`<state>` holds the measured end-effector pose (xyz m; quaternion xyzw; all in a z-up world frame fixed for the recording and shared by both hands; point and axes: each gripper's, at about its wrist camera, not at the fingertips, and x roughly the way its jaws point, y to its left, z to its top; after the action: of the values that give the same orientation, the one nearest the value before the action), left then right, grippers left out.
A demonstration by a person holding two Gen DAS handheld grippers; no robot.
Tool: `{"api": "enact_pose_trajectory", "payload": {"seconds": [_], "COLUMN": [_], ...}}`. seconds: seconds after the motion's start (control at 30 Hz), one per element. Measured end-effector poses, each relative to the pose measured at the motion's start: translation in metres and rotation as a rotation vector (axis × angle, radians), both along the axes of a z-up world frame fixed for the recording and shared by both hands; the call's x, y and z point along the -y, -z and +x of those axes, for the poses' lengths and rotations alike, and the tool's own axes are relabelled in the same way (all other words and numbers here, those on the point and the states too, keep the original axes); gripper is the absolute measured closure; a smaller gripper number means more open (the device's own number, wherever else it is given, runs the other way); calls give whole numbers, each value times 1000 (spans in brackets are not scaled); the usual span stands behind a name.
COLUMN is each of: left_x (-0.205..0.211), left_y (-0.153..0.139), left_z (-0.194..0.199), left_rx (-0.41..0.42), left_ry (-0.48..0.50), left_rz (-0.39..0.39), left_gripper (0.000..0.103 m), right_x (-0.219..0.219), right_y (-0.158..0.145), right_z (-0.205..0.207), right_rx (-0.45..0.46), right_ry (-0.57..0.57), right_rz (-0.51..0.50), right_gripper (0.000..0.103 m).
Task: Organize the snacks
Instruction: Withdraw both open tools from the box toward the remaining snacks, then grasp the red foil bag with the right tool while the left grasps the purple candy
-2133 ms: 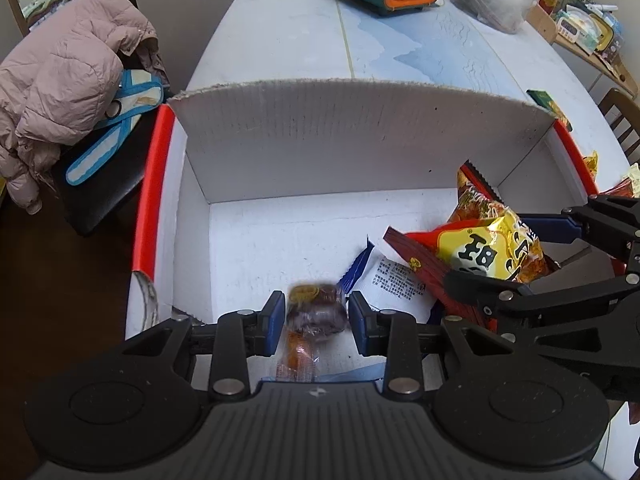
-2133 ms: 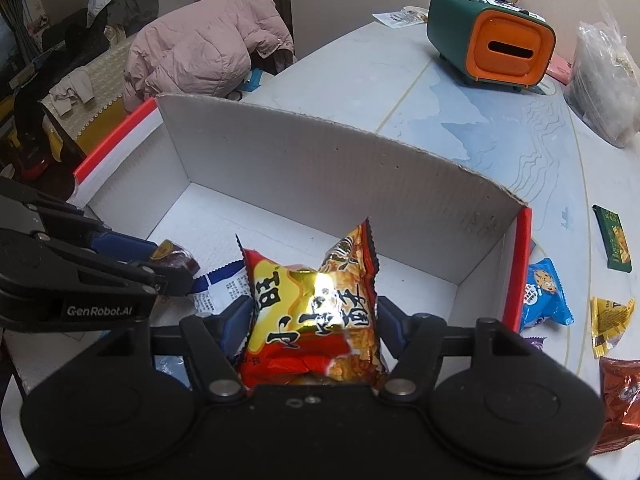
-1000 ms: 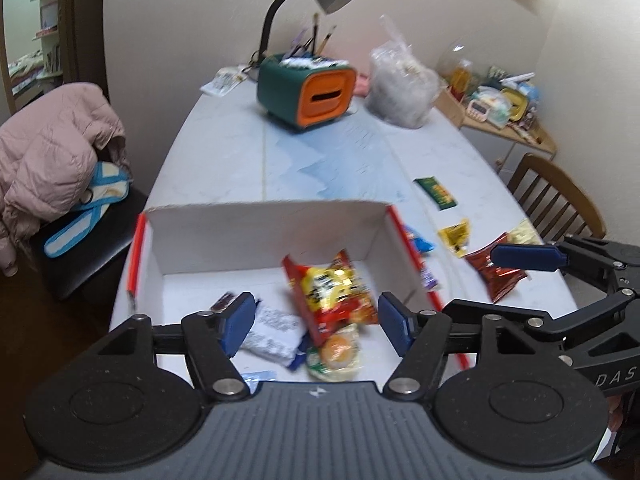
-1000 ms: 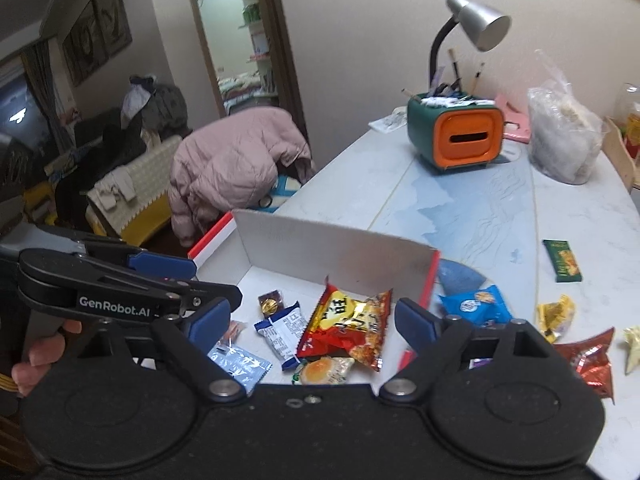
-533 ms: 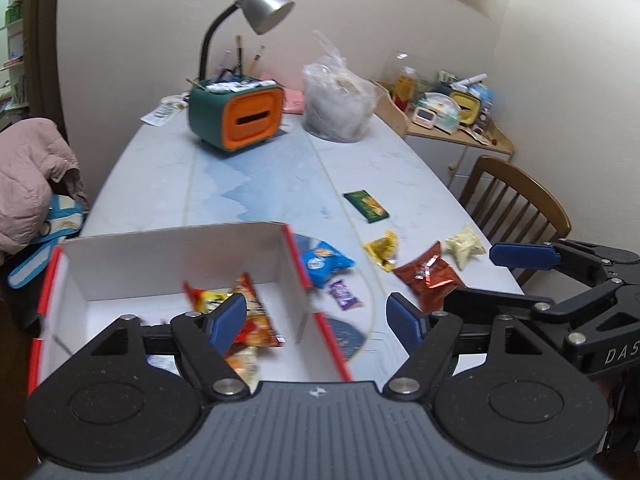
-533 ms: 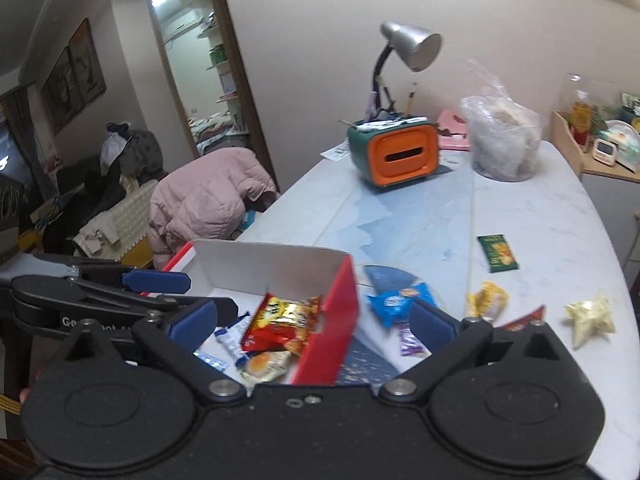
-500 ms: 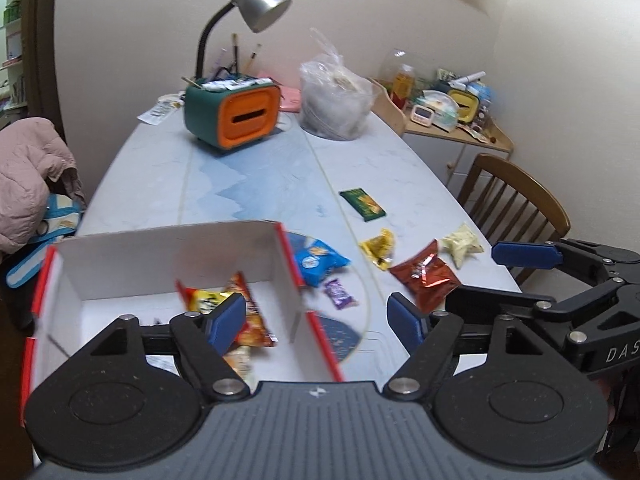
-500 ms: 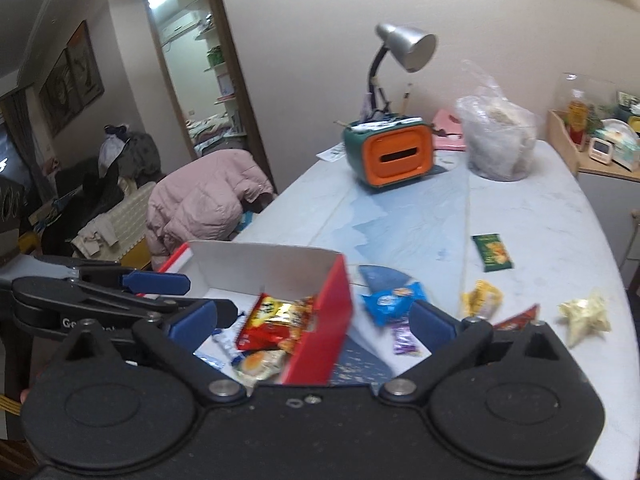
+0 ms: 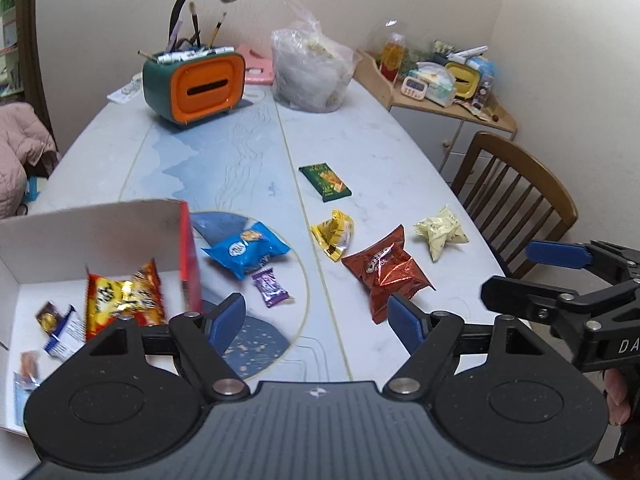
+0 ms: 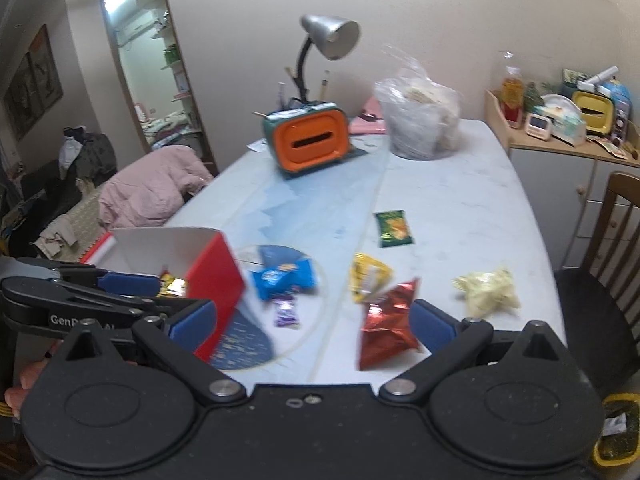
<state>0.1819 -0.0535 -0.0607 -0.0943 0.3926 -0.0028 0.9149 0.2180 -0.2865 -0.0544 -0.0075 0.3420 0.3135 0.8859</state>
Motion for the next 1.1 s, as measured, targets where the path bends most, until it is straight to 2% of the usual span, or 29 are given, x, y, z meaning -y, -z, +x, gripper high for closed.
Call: {"api": "enact_pose_trajectory", "payload": {"seconds": [0.23, 0.4, 0.57, 1.0, 1.1], "left_x": [22, 20, 17, 10, 5], "left_y": [18, 36, 54, 104, 112], "left_z": [28, 49, 68, 109, 115], "left_rx": [-22, -57, -96, -206, -224], "left_ry": [-59, -133, -206, -312, -323], "left_rz": [30, 48, 59, 80, 76], "left_gripper": [25, 25, 25, 26, 32], "right_x": [39, 46, 36, -10, -17], "right_y": [20, 37, 57, 100, 109], "right_z": [31, 51, 65, 103, 110], "right_rx": [-20, -30, -48, -102, -109], "right_ry": [34, 11, -41, -140, -154], "right_rz": [-48, -97, -125, -198, -209], "right_gripper": [0, 0, 1, 4, 6]}}
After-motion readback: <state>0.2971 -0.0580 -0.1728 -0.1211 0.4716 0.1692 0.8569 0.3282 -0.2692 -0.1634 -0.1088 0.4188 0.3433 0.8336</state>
